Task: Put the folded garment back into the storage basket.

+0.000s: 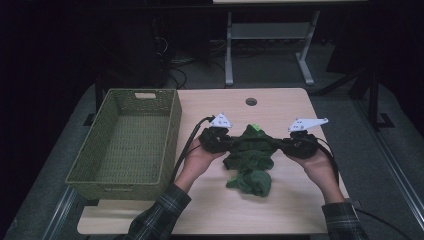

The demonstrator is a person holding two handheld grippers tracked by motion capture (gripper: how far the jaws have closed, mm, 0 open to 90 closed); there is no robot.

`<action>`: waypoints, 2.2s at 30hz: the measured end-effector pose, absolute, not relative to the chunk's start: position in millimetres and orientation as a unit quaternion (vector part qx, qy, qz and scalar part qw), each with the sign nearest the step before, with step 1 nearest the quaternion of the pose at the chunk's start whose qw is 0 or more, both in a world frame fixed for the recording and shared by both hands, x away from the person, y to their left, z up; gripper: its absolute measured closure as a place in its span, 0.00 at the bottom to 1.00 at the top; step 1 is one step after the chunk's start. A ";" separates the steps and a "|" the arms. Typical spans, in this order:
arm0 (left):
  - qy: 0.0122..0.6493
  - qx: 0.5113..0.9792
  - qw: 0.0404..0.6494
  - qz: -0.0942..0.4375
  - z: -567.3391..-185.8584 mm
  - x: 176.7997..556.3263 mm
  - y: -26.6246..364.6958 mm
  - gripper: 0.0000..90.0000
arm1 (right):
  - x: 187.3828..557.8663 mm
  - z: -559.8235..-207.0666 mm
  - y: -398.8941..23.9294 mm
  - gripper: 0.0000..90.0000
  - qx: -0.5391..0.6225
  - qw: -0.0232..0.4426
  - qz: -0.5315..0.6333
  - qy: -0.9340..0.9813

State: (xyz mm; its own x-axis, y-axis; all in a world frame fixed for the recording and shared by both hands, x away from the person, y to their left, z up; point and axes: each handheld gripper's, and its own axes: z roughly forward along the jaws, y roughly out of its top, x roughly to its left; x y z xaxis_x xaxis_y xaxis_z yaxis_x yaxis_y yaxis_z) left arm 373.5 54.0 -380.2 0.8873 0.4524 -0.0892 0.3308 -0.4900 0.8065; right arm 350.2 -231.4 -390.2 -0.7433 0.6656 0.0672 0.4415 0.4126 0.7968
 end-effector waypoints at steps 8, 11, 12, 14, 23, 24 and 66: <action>0.198 0.862 0.464 0.060 -379.0 348.8 61.4 0.94 | 322.5 -390.7 -230.8 0.96 0.317 0.128 0.433 0.834; 0.187 0.863 0.467 0.054 -382.2 339.4 63.6 0.94 | 312.4 -391.4 -230.1 0.96 0.308 0.130 0.434 0.836; 0.185 0.862 0.468 0.052 -383.2 337.4 64.0 0.94 | 308.2 -392.2 -229.9 0.96 0.307 0.130 0.433 0.838; 0.181 0.862 0.472 0.043 -386.8 331.6 64.9 0.94 | 302.2 -393.6 -230.3 0.96 0.304 0.127 0.433 0.839; 0.154 0.879 0.451 0.024 -408.4 311.0 64.1 0.94 | 274.5 -412.1 -234.4 0.96 0.302 0.101 0.435 0.842; 0.153 0.880 0.449 0.021 -411.3 308.9 63.7 0.94 | 272.6 -414.6 -235.2 0.96 0.304 0.097 0.432 0.843; 0.143 0.895 0.423 0.002 -413.2 279.5 76.6 0.85 | 245.9 -423.2 -248.3 0.99 0.332 0.079 0.414 0.844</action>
State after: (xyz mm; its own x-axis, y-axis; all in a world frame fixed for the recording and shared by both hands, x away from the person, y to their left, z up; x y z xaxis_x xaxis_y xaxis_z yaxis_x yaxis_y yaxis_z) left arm 279.5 76.6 -413.2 0.9592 0.2571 -0.1174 0.2538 -0.6009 0.7579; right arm 245.9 -248.3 -423.2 -0.7671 0.6258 0.1413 0.4949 0.4371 0.7510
